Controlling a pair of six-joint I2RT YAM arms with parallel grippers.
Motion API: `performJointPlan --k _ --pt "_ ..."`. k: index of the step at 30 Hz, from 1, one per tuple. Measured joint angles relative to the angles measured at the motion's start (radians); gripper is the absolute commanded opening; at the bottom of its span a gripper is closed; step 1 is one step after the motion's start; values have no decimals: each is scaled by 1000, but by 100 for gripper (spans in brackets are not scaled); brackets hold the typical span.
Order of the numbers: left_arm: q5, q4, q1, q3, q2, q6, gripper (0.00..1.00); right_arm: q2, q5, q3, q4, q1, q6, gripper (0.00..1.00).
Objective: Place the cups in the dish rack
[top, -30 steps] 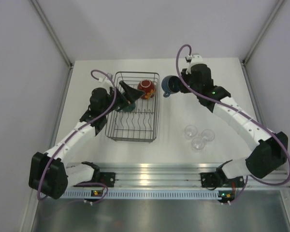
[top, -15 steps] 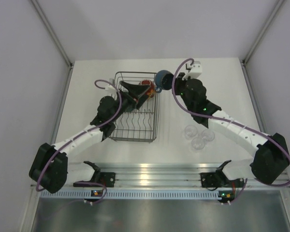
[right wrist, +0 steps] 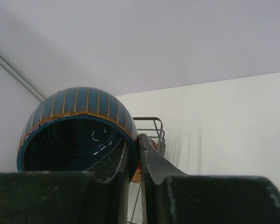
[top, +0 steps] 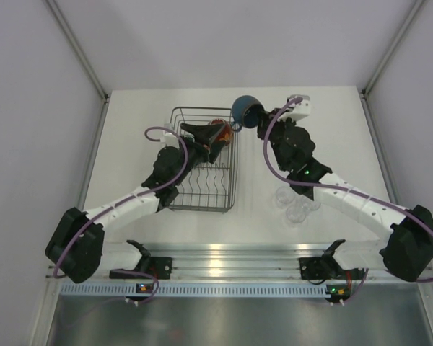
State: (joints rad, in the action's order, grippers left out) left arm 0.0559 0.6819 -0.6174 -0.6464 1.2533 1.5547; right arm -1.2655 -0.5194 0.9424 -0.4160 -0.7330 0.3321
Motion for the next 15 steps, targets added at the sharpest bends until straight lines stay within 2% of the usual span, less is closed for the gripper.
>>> performJointPlan --k 9,15 --pt "1 38 -1 -29 82 23 88 6 6 -39 -33 -26 -6 0" --pt "-19 126 -1 -45 139 68 80 6 1 -40 -45 -26 -13 0"
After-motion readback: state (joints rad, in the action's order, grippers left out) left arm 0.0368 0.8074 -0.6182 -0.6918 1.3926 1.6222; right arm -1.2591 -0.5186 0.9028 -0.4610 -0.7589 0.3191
